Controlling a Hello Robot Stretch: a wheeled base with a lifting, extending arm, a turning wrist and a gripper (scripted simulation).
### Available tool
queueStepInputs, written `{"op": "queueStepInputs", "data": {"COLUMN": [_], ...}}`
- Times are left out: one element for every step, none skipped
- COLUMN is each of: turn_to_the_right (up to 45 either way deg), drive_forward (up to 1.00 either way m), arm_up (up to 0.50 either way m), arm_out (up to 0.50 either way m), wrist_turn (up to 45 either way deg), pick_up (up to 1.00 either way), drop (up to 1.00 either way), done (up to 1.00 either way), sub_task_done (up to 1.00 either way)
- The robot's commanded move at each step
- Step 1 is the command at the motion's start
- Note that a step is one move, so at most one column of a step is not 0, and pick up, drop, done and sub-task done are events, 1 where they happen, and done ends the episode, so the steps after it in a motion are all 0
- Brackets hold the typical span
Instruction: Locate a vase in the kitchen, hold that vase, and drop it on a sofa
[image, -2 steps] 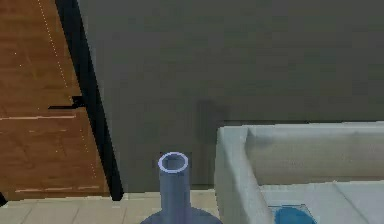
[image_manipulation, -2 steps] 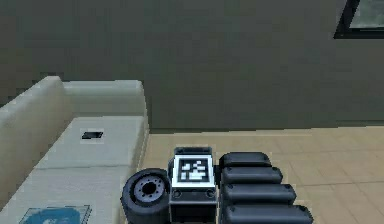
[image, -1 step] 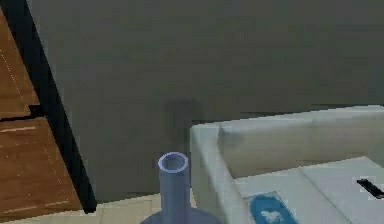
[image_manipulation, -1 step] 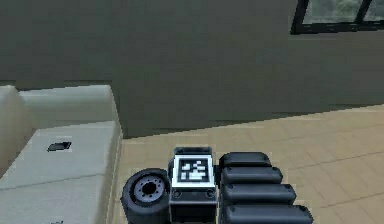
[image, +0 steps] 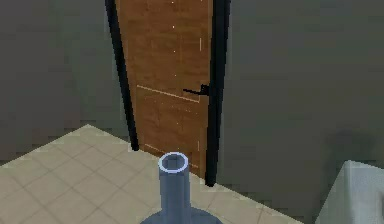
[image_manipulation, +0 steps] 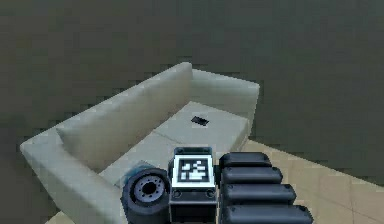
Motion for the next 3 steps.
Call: {"op": "queueStepInputs", "data": {"turn_to_the_right": [-6.0, 45.0, 45.0], "drive_forward": [0.0, 0.0, 0.0], "arm_up": [0.0, 0.0, 0.0], "arm_out": [0.0, 0.0, 0.0], "wrist_turn": [0.0, 0.0, 0.0], "pick_up": [0.0, 0.0, 0.0], "drop": [0.0, 0.0, 0.0], "done": [0.0, 0.0, 0.0], "sub_task_done": [0.0, 0.0, 0.0]}}
